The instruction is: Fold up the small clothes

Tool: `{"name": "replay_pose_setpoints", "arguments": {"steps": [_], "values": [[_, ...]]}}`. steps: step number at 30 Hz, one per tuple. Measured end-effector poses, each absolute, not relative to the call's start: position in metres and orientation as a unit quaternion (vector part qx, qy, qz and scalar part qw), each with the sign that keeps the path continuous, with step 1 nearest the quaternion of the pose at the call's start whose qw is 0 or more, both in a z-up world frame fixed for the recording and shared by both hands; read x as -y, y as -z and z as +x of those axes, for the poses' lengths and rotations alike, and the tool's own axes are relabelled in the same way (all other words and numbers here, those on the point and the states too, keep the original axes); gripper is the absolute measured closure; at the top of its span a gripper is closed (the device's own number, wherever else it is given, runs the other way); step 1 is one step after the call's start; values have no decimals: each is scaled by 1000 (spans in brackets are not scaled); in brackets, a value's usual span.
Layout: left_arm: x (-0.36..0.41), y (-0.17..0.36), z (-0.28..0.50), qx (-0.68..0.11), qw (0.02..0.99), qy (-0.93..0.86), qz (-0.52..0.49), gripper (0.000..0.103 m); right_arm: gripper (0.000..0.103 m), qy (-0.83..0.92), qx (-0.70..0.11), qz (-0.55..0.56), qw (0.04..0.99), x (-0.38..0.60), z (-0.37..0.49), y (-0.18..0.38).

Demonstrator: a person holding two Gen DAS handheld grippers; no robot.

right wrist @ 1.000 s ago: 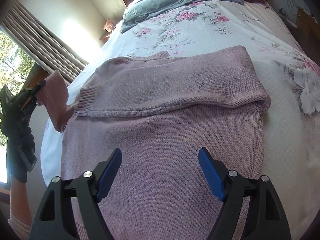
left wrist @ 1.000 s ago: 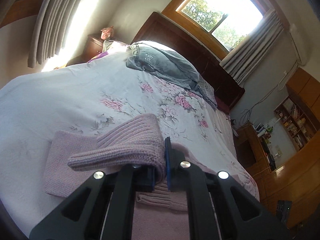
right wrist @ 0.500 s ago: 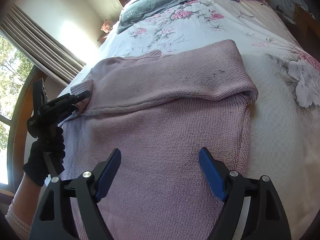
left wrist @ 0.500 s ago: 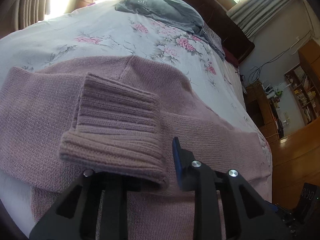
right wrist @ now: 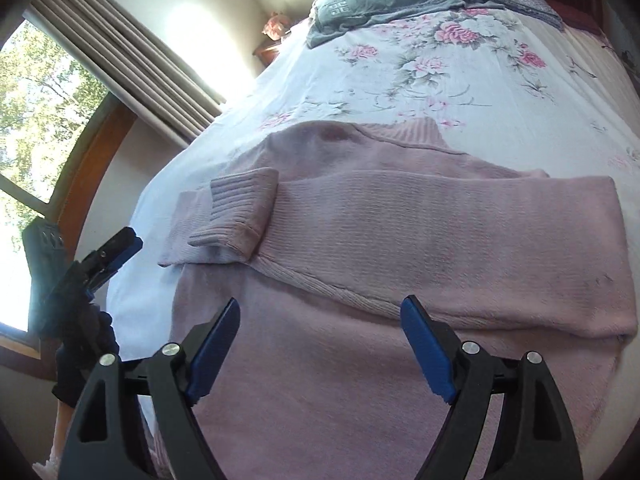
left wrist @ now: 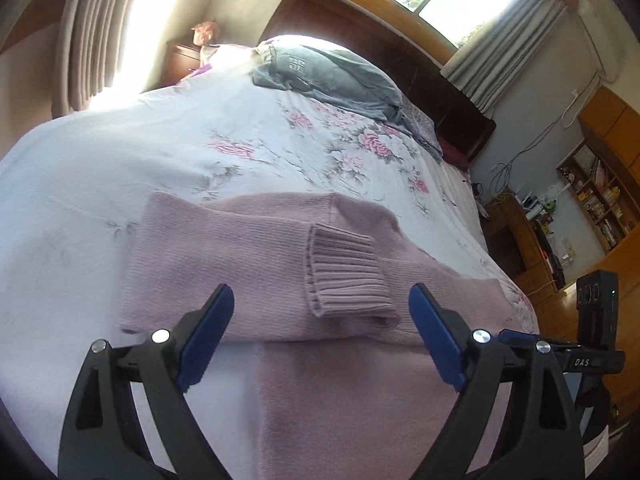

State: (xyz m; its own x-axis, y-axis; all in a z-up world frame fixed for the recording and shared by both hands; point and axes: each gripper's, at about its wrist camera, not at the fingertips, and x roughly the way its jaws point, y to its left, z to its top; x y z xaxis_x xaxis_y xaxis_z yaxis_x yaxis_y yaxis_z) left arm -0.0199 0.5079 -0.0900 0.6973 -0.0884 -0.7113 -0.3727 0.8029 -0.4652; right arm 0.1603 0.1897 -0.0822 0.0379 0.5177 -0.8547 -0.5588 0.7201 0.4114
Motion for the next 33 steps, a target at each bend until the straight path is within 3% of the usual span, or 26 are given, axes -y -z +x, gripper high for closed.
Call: {"name": "replay_pose_setpoints", "arguments": {"steps": [12,14,16,17,18,22,33], "values": [[-575,107,-75,-390,840,-151,-346,13,22,-364,-673,3,644,-324,193,158],[-575,109,-77,-391,840,-154,-343,13,46,-375,-657,-7,654,-326,192,152],[-575,112,-75,-394,837,-157,-345,13,63,-383,-652,-13,654,-324,191,149],[-575,114,-73,-395,835,-158,-348,13,79,-395,-650,-4,649,-320,192,146],[-575,115,-70,-396,833,-158,-351,13,83,-407,-648,8,644,-317,192,143],[-568,118,-55,-396,831,-155,-357,13,89,-432,-620,32,654,-295,193,119],[-528,103,-16,-401,849,-122,-321,13,94,-382,-547,32,744,-184,211,54]]}}
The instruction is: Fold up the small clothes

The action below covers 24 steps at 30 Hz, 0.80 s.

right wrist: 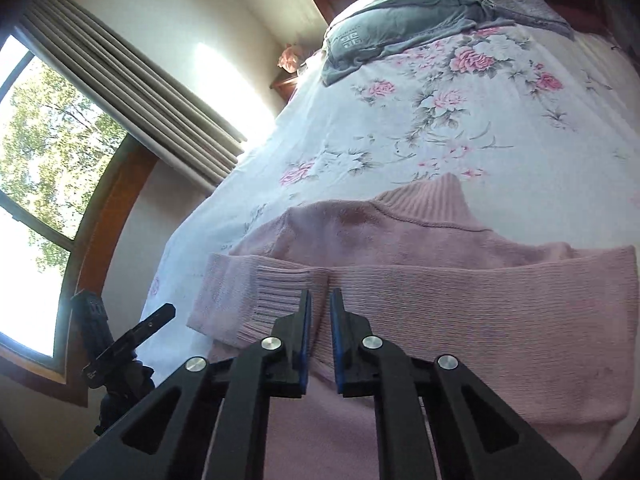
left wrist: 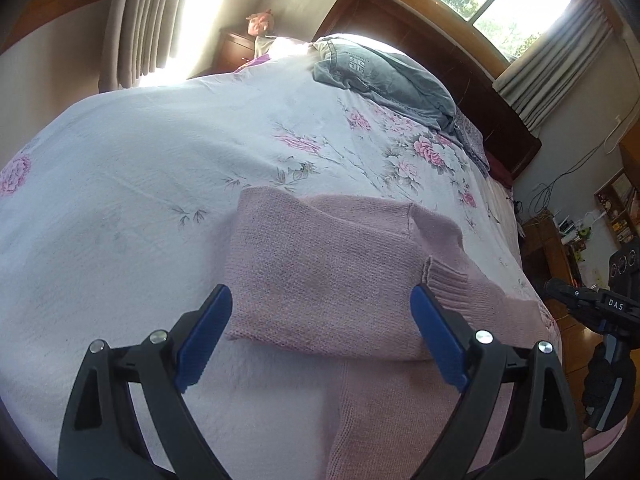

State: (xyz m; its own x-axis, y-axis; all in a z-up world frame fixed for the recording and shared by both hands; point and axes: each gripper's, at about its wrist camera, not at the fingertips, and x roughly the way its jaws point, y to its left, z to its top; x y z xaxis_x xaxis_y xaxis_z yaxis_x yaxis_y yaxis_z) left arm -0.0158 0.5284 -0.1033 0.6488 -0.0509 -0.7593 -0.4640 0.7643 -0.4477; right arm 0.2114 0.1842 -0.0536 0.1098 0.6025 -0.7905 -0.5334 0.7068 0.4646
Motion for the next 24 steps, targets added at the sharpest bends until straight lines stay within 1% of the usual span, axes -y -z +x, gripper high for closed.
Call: {"name": "replay_pose_setpoints", "arguments": {"steps": [1,3,6,8,9,10,11,12,14,16,19,21,22,23,24], "values": [[-525,105,-12,-406,849,-119,-317,13,91,-370,-549,22,749,-178,213,56],[-519,110,-5,-414,846,-116,-316,13,90,-365,-560,12,744,-174,214,64],[-516,113,-1,-418,843,-119,-317,13,84,-380,-566,-16,732,-191,201,70],[-518,110,-3,-418,844,-126,-312,13,75,-404,-567,-36,717,-214,184,73],[-520,108,-5,-417,845,-130,-309,13,73,-418,-567,-48,708,-229,175,74],[-522,105,-8,-417,846,-135,-304,13,69,-431,-566,-63,700,-243,164,75],[-525,102,-11,-415,848,-141,-299,13,60,-444,-564,-80,692,-258,152,76],[-529,98,-15,-414,848,-147,-295,13,55,-455,-559,-98,686,-274,141,78],[-537,92,-24,-411,849,-157,-293,13,36,-466,-544,-148,682,-302,119,82],[-547,89,-32,-409,848,-166,-295,13,31,-460,-528,-199,686,-324,104,89],[-558,89,-42,-408,845,-174,-299,12,31,-425,-522,-255,694,-344,100,108],[-562,91,-46,-410,842,-177,-302,12,51,-403,-528,-273,696,-345,107,122],[-564,93,-47,-411,841,-177,-304,12,69,-393,-534,-275,696,-343,113,127],[-564,96,-48,-413,840,-177,-306,12,76,-387,-538,-268,700,-337,119,129],[-565,99,-48,-414,838,-177,-308,12,87,-388,-543,-249,702,-330,126,128]]}}
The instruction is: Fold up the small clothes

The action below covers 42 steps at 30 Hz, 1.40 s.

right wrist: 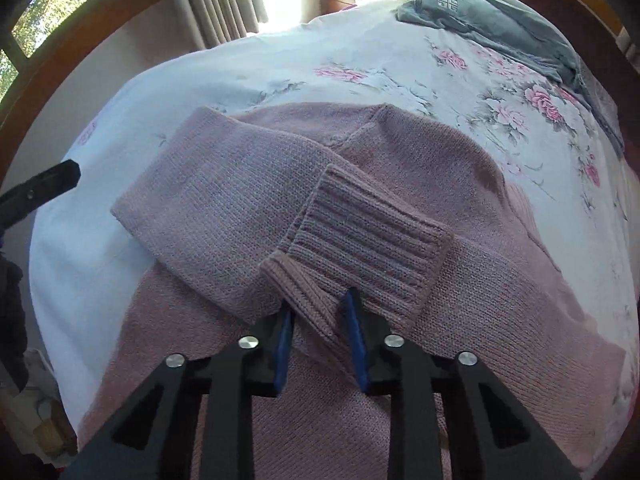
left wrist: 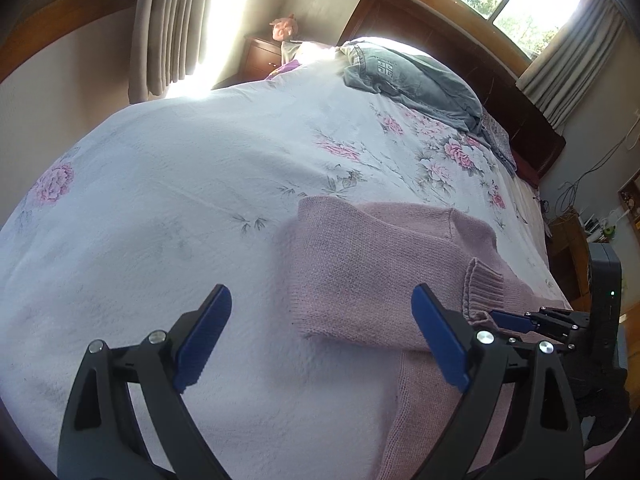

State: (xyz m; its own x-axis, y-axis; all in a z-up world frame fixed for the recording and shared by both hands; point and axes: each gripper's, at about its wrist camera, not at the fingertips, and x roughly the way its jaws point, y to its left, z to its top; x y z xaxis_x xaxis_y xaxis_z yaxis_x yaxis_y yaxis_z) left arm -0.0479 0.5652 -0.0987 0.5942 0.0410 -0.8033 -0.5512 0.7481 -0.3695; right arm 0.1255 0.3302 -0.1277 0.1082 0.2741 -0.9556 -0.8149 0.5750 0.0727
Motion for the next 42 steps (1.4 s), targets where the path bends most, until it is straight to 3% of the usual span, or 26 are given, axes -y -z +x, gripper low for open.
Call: {"name": "replay_pose_setpoints", "arguments": {"steps": [1,6,9,11,14,21,25,27,29,32,42], "values": [[-566,101,-48,-416,837,-176,-310,12,93,-391,-552,-222,702,-321,133,125],[-564,110,-44,-417,834,-166,-321,12,93,-375,-572,-82,725,-253,168,98],[-561,111,-39,-417,836,-161,-318,12,86,-349,-585,-34,731,-208,180,98],[-558,112,-36,-418,837,-157,-318,12,70,-339,-597,-7,727,-183,186,107],[-555,113,-30,-420,836,-153,-317,12,26,-347,-605,56,715,-159,195,119],[-544,106,-28,-421,840,-145,-311,12,23,-349,-621,80,698,-174,219,135],[-540,101,-30,-419,841,-147,-309,12,40,-347,-610,33,712,-202,226,133],[-539,100,-29,-419,840,-147,-311,12,59,-346,-607,13,715,-212,227,133],[-537,98,-27,-420,840,-147,-310,12,89,-354,-600,-3,718,-217,226,128],[-535,97,-24,-421,841,-146,-306,12,94,-403,-582,18,706,-212,218,110],[-519,94,9,-425,848,-130,-290,12,94,-375,-505,30,777,-131,228,35]]}}
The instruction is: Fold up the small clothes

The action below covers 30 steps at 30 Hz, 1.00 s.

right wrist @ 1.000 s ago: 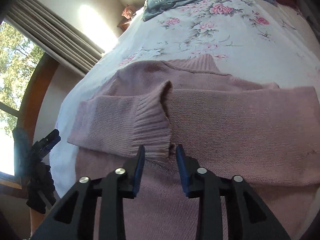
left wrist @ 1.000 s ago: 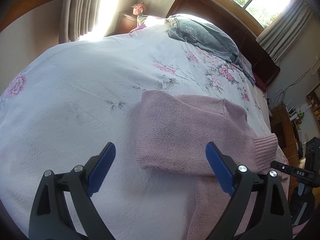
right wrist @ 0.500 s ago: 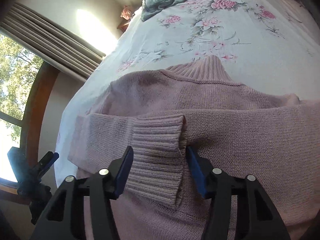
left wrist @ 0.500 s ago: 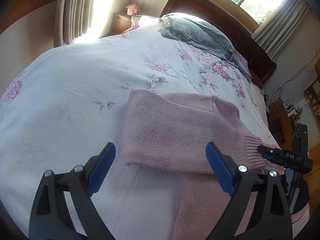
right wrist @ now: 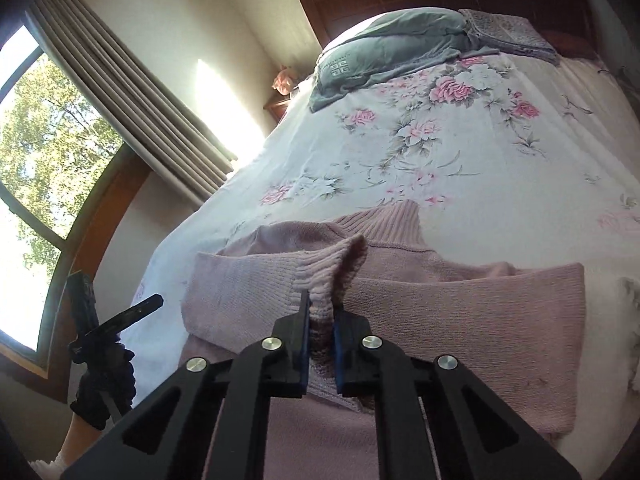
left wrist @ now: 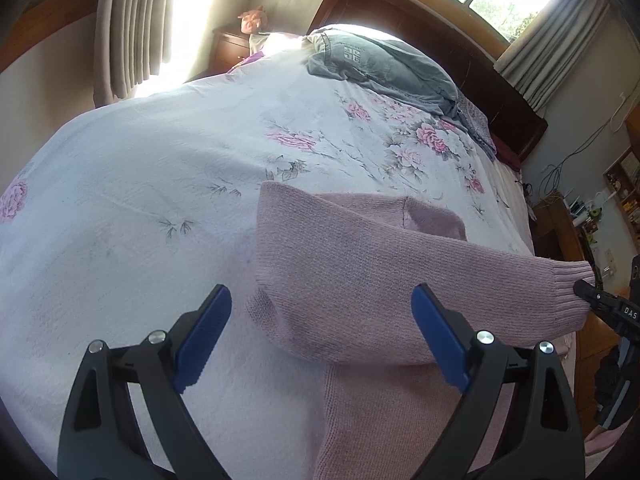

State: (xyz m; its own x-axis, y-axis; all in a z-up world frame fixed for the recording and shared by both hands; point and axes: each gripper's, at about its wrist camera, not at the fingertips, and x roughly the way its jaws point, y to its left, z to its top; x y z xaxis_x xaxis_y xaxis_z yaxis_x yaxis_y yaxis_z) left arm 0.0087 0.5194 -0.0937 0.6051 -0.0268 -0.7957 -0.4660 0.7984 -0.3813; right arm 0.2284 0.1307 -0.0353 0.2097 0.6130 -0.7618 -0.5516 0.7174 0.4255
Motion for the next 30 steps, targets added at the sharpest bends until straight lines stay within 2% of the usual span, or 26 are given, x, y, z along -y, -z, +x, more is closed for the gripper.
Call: {"name": "replay_pose_setpoints", "arguments": {"steps": [3,7,10,14,18,21,27,30], "values": [[-507,102,25,-439,847,-123,-273,12,94,-330,-526,39,783,-101,244,49],[-497,129,48,-478,832,-135,-246,12,94,-276,-573,26,771,-85,258,94],[-496,152,60,-508,817,-143,-231,12,90,-255,-596,2,762,-86,259,123],[-500,143,55,-497,821,-155,-233,12,80,-254,-565,-2,785,-79,251,103],[-486,102,56,-454,856,-158,-193,12,80,-275,-522,-17,807,-82,245,69],[-468,89,71,-443,869,-116,-185,12,80,-317,-533,-6,784,-95,243,68],[-444,135,101,-500,843,-91,-178,12,83,-285,-602,-9,746,-96,253,123],[-443,150,107,-518,833,-91,-171,12,83,-299,-605,-10,738,-94,255,127]]}}
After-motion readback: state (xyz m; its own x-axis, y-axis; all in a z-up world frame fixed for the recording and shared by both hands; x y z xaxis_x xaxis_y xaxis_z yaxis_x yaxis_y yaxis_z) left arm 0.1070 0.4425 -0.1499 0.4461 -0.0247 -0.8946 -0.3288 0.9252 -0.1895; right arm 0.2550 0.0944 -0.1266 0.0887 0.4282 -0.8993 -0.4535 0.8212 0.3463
